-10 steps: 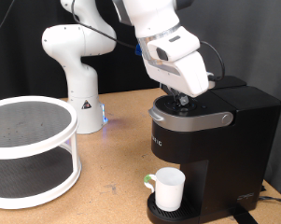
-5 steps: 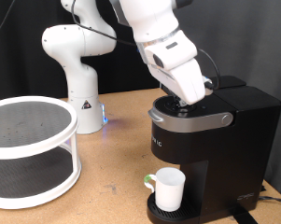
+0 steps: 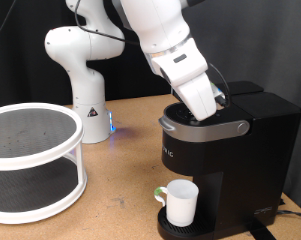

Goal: Make a cup of coffee with the keurig machine

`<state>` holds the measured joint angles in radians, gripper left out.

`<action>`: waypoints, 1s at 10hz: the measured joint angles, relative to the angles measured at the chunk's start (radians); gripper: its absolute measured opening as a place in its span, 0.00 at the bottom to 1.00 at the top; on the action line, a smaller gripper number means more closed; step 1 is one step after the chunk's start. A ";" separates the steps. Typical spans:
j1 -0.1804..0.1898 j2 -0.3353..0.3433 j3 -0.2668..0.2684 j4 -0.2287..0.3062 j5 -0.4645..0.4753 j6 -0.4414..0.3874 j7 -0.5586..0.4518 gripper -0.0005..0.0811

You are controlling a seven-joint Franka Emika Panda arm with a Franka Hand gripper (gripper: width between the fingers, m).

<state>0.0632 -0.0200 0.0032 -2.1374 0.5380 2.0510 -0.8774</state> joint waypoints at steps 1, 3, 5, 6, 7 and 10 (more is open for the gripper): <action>-0.003 0.012 -0.004 0.017 0.008 -0.031 0.010 0.01; -0.007 0.031 -0.008 0.042 0.009 -0.069 0.028 0.01; -0.008 0.038 -0.010 0.051 0.009 -0.079 0.036 0.01; -0.008 0.038 -0.010 0.051 0.010 -0.079 0.037 0.01; -0.008 0.039 -0.011 0.051 0.021 -0.076 0.029 0.01; -0.011 0.038 -0.020 0.037 0.116 -0.044 -0.105 0.01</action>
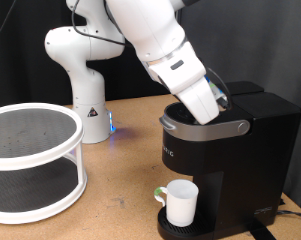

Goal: Make a cup of coffee with the keurig machine

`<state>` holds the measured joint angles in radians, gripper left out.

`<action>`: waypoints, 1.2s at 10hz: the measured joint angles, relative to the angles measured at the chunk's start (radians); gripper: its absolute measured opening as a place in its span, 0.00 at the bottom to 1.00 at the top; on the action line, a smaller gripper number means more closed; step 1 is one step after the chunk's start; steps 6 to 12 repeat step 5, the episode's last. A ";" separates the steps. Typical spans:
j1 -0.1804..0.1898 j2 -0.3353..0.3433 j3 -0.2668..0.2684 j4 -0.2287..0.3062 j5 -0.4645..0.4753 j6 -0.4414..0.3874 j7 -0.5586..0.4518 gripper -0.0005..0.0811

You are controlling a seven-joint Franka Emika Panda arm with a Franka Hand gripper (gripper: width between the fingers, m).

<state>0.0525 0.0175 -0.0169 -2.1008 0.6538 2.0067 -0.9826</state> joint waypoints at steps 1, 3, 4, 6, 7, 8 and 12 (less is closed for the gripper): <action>-0.001 -0.006 -0.003 -0.009 0.045 0.008 -0.062 0.01; -0.002 -0.049 -0.015 -0.024 0.110 -0.007 -0.145 0.01; -0.002 -0.078 -0.022 -0.030 0.126 -0.018 -0.166 0.01; -0.004 -0.106 -0.029 -0.034 0.128 -0.034 -0.167 0.01; -0.004 -0.106 -0.029 -0.034 0.128 -0.034 -0.167 0.01; -0.004 -0.106 -0.029 -0.034 0.128 -0.034 -0.167 0.01; -0.004 -0.106 -0.029 -0.034 0.128 -0.034 -0.167 0.01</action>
